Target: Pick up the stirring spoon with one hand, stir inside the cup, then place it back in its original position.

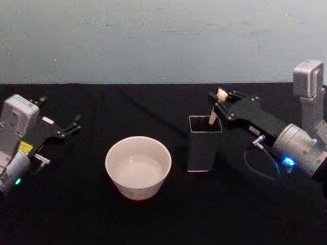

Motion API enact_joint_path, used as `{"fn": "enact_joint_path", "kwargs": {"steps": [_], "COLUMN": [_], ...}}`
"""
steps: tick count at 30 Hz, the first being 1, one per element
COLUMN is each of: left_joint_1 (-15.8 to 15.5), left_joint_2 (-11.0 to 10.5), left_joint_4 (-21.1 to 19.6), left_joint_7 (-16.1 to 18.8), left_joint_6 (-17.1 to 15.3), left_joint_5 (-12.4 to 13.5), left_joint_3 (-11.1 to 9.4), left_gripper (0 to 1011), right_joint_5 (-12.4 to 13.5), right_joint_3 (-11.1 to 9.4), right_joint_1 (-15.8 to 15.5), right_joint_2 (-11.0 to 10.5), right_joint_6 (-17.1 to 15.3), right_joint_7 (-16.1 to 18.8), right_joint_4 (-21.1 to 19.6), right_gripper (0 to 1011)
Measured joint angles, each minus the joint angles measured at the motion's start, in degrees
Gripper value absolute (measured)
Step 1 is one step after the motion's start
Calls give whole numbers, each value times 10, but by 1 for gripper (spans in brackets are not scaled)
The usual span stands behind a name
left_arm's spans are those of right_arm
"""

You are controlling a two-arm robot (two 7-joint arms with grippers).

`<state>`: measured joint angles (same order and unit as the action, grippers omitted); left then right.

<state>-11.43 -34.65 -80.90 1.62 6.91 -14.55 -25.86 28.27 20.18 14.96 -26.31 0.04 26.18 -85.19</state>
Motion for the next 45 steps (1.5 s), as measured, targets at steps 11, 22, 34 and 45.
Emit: {"fn": "enact_joint_path", "kwargs": {"steps": [11,22,34,45], "left_joint_1": [0,0,0,0], "left_joint_2": [0,0,0,0], "left_joint_4": [0,0,0,0], "left_joint_7": [0,0,0,0], "left_joint_6": [0,0,0,0], "left_joint_5": [0,0,0,0], "left_joint_3": [0,0,0,0], "left_gripper": [1001,1001,1001,1001], "right_joint_5": [25,46,42,-13], "right_joint_3": [-28,-29,34,93], "right_joint_1": [-8,1,37,71], "right_joint_2": [-4,12,43,65], "right_joint_6": [33,72,128,204], "right_joint_7": [16,39,113,165], "right_joint_4": [-39,-45,9,101], "right_gripper": [215,215,215,215]}}
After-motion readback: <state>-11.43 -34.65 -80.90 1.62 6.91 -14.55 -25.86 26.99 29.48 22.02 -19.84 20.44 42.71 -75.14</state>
